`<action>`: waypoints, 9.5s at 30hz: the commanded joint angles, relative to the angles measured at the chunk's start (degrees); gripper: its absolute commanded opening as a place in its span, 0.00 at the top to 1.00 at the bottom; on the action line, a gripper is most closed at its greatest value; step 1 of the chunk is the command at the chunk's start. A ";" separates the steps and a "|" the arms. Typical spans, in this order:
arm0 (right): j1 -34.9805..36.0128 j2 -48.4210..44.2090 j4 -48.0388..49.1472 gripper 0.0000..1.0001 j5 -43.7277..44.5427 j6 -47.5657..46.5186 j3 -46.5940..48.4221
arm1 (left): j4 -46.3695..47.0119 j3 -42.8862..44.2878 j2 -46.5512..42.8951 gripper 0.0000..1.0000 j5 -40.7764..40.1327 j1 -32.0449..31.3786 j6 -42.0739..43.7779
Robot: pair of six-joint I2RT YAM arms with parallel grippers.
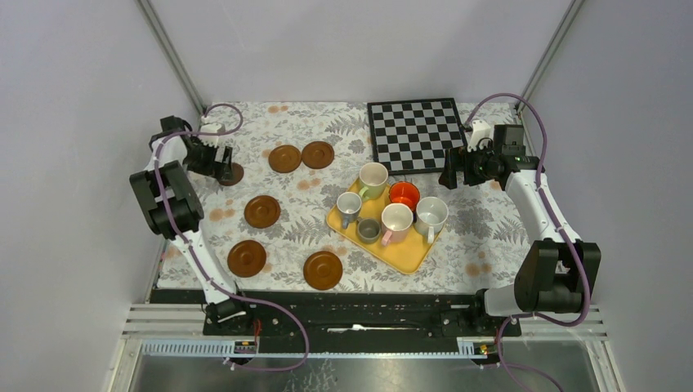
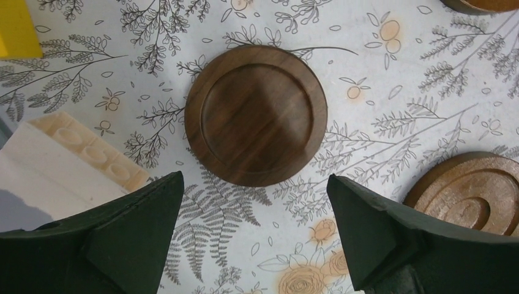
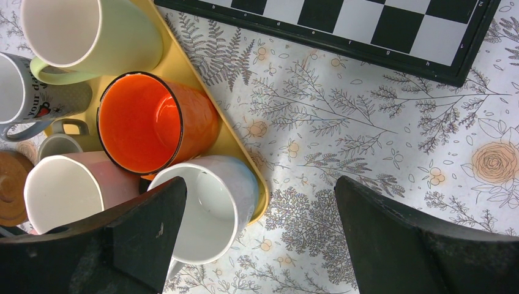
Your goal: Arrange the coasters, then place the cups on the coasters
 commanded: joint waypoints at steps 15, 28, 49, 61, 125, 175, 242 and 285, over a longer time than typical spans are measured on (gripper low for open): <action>-0.20 -1.12 -0.30 0.02 -0.15 -0.59 0.11 | 3.63 3.15 5.46 0.01 0.07 -1.77 -7.03; -0.20 -1.10 -0.26 0.02 -0.13 -0.82 0.02 | 3.71 2.25 4.58 0.01 3.05 -7.56 -9.18; -0.20 -1.40 -0.49 0.02 -0.72 -0.91 -0.03 | 11.08 -9.18 -8.79 0.04 -7.40 -12.15 -17.02; -0.20 -1.91 -0.52 0.02 -0.95 -0.94 -0.07 | 16.94 -20.09 -11.84 0.33 -10.34 -13.48 -18.02; -0.20 -1.53 -0.64 0.02 -0.34 -1.07 -0.03 | 24.96 -17.60 -4.43 0.58 -16.85 -28.76 -24.48; -0.20 -1.67 -1.54 0.02 -2.15 -0.86 0.55 | 13.78 -46.92 -32.94 0.09 -11.75 -13.74 0.30; -0.20 -1.61 -2.03 0.02 -2.41 -1.47 0.39 | -6.16 -46.94 -47.11 0.01 -14.10 -24.05 0.43; -0.20 -1.48 -1.88 0.02 -1.95 -1.03 0.64 | 19.33 -44.76 -27.46 0.19 -17.40 -18.85 -6.36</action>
